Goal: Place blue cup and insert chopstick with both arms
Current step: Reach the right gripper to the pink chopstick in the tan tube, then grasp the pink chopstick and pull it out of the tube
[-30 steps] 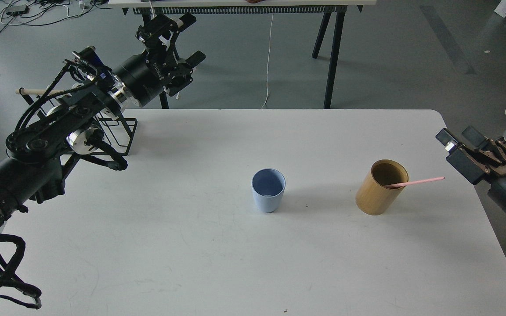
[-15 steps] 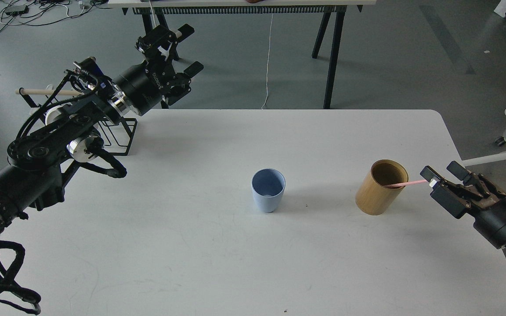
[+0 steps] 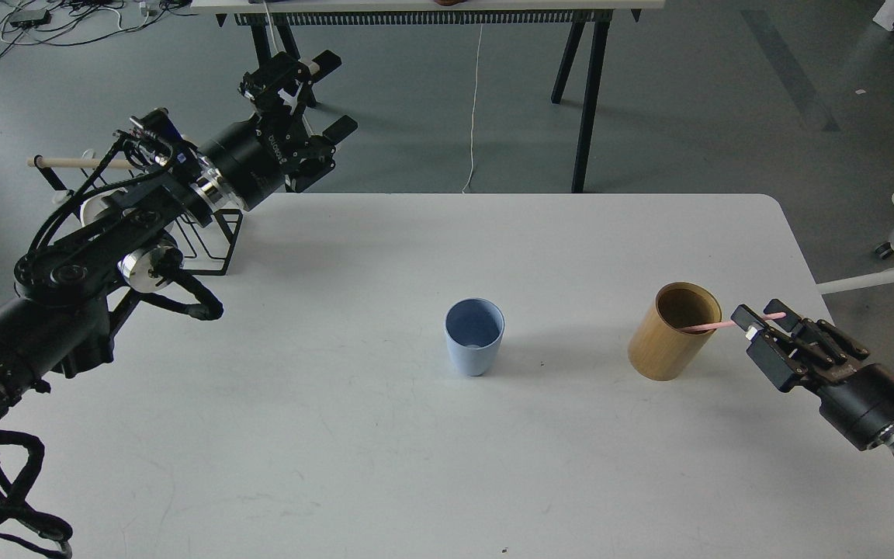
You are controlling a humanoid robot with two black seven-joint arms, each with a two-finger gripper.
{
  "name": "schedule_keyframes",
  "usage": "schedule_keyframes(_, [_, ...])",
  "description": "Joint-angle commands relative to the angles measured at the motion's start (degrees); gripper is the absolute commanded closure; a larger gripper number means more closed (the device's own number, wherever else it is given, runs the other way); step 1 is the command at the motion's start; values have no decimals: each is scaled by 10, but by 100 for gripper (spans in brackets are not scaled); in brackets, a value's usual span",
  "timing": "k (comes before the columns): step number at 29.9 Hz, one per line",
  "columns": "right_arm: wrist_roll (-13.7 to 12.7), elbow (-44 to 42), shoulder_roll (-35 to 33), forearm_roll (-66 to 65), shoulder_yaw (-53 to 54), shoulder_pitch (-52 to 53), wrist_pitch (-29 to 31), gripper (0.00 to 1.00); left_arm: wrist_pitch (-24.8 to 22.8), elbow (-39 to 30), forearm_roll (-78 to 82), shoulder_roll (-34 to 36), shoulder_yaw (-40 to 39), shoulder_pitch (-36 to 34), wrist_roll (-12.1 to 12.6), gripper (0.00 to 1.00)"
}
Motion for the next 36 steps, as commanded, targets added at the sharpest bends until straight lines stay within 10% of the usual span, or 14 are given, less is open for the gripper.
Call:
schedule_keyframes(1, [0,-11,10,1,-8,10,0,56,0,0,-1,0,0,1,0,6])
schedule_keyframes(22, [0,-33,23,2,-50,62,0,96,0,1,-2,0,-1,14,0,5])
schedule_keyframes(36, [0,62,-78,61,-30,84,0,100,0,1,-2,0,-1,18,0,5])
